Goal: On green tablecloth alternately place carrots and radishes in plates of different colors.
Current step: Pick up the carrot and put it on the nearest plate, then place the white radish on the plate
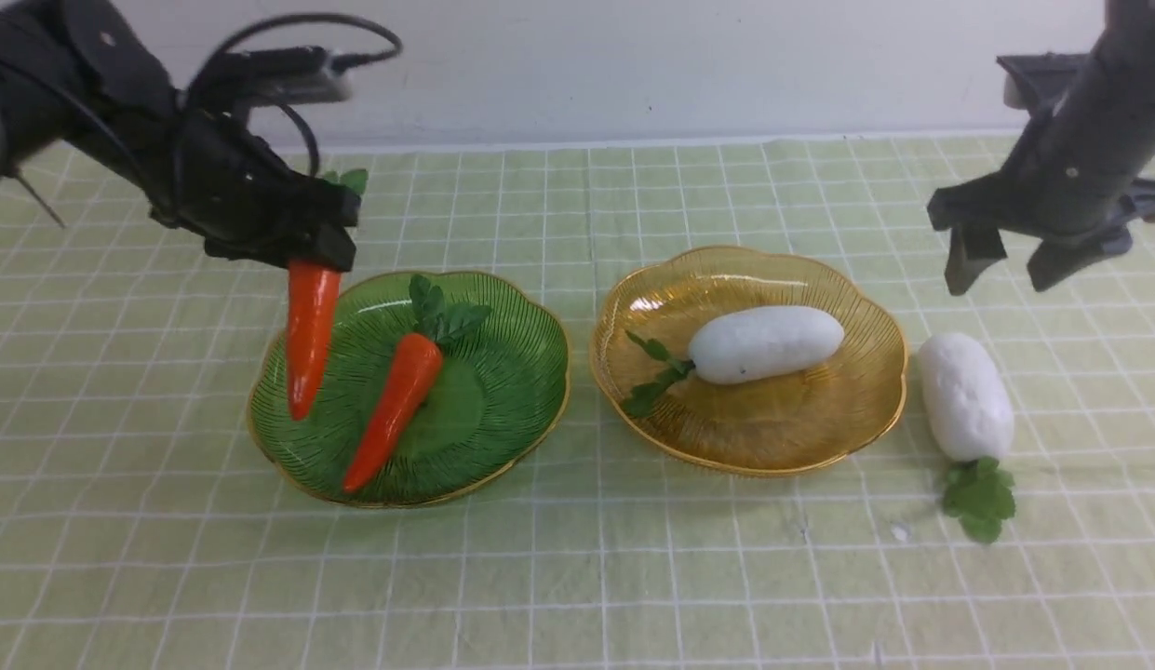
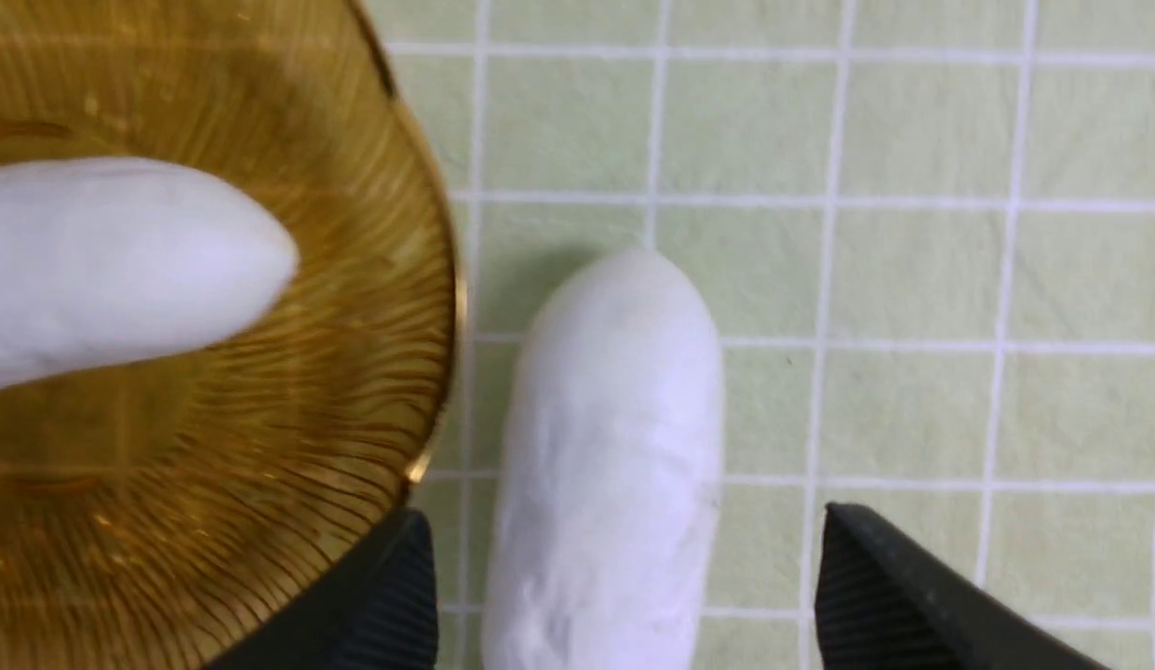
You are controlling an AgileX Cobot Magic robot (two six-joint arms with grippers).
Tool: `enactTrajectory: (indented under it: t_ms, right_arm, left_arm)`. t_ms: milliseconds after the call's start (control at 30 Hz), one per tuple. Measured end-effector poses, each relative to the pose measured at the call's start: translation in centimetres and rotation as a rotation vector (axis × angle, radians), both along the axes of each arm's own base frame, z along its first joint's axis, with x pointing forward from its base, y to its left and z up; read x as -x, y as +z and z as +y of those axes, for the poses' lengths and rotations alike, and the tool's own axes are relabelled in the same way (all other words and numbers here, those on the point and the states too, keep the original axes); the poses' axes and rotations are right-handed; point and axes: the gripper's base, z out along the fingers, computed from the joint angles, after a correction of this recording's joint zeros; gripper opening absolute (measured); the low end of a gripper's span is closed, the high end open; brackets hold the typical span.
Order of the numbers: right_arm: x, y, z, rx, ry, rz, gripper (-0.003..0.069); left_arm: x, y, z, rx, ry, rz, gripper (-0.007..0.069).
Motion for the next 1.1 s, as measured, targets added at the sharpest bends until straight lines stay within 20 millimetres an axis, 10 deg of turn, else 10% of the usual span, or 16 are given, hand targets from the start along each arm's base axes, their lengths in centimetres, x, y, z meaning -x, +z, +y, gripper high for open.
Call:
enactTrajectory:
  t_ms: [233,500,667,833,1000,1100]
  right_arm:
    - [0.7,-1.6,-0.5,0.002,-0.016,0.059,0.0542]
    - [0.0,-4.2,-0.5,0.003,-0.016,0.115,0.0624]
    - [-0.6,-7.2,-0.4,-0.012,-0.018,0.179,0.0622]
    - [-0.8,-8.8,-0.3,-0.015,-0.008,0.210,0.0467]
    - [-1.1,-7.8,-0.4,-0.008,-0.006,0.177,0.0467]
    - [-0.6,-3.4,-0.2,-0.043,-0.043,0.074,0.0467]
  left_arm:
    - [-1.0,-4.1,-1.9,-0.119,-0.082,0.053,0.0446]
    - [-0.5,-2.8,-1.8,-0.125,-0.061,0.054,0.0646]
    - [1.3,1.1,-1.6,-0.094,0.006,0.042,0.0474]
    - [4.5,6.4,-1.1,-0.097,0.030,0.016,0.0074]
    - [7.0,9.6,-0.9,-0.091,0.030,-0.007,0.0001]
    - [9.7,11.4,-0.6,-0.086,0.031,-0.040,-0.0008]
